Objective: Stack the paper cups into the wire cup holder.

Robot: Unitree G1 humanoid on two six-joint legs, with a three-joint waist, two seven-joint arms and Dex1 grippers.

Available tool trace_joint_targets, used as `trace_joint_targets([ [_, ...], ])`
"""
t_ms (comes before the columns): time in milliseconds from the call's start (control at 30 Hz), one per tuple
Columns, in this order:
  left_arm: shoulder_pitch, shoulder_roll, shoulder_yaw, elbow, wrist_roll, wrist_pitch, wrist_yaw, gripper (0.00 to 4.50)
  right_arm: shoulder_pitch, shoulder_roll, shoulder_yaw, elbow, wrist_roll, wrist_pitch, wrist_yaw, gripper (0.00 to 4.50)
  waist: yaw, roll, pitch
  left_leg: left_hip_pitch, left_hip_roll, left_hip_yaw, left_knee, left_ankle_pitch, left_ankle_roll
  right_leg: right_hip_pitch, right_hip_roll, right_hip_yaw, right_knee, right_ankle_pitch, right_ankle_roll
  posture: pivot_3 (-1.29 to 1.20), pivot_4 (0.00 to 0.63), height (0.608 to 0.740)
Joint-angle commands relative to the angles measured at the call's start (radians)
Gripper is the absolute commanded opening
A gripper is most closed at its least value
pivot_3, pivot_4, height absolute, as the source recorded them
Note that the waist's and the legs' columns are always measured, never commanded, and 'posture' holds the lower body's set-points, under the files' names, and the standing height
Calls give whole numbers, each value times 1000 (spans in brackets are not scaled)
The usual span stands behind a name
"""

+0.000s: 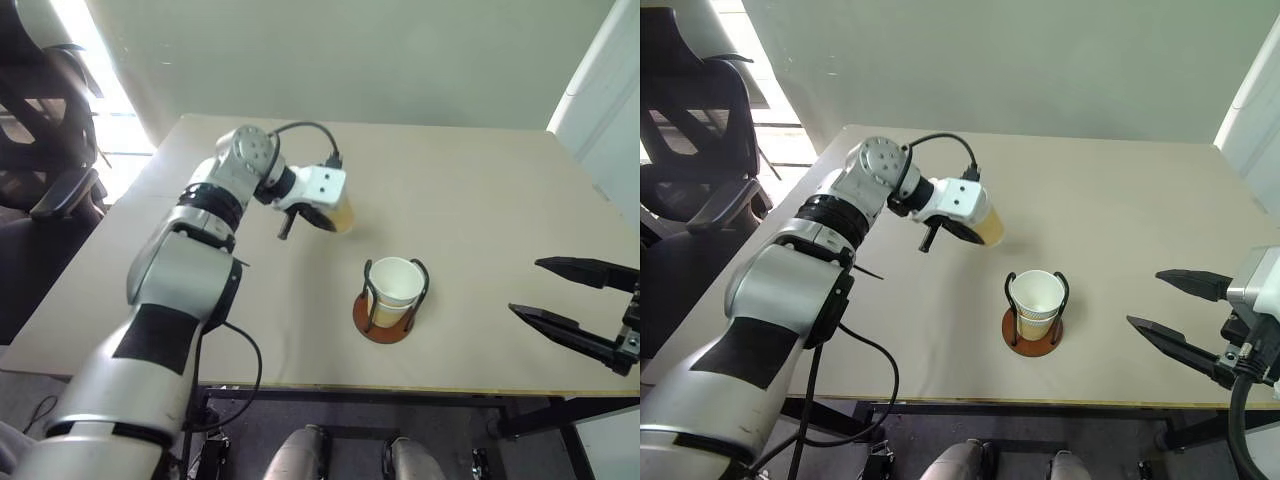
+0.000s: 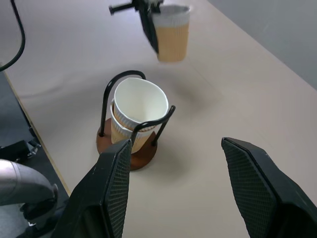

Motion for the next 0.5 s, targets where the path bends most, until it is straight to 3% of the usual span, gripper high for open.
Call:
trace_joint_targets([
  [33, -74, -37, 51, -34, -122, -15, -84, 17, 11, 5, -69, 1, -12, -1, 4, 3121, 1, 0, 0, 0, 0, 0, 0, 0, 0, 0, 0, 0, 0, 0, 0, 0, 150, 740],
  [100, -93, -59, 29, -42, -188, -18, -85, 0, 21, 7, -89, -1, -10, 1, 4, 3490, 1, 0, 0, 0, 0, 0, 0, -1, 1, 0, -1, 0, 0, 0, 1, 0, 150, 740],
  [200, -107, -81, -40, -67, -290, -14, -85, 0, 40, 15, -121, -10, -1, 4, 0, 4465, 0, 0, 0, 0, 0, 2, 0, -2, 1, 0, -2, 0, 0, -1, 3, 0, 150, 740],
  [300, -113, -94, -120, -96, -376, -11, -85, 0, 66, 33, -160, -36, 6, 1, -7, 4465, -1, 0, 0, 1, 0, 2, 0, -3, 2, 0, -3, 0, 0, 2, 12, 0, 150, 740],
  [500, -115, -88, -319, -193, -602, 19, -85, 0, 136, 66, -269, -69, 44, -7, -4, 4465, -1, 0, 0, 0, -1, 4, 0, -5, 3, 0, -4, 0, 1, 1, 15, 0, 150, 740],
])
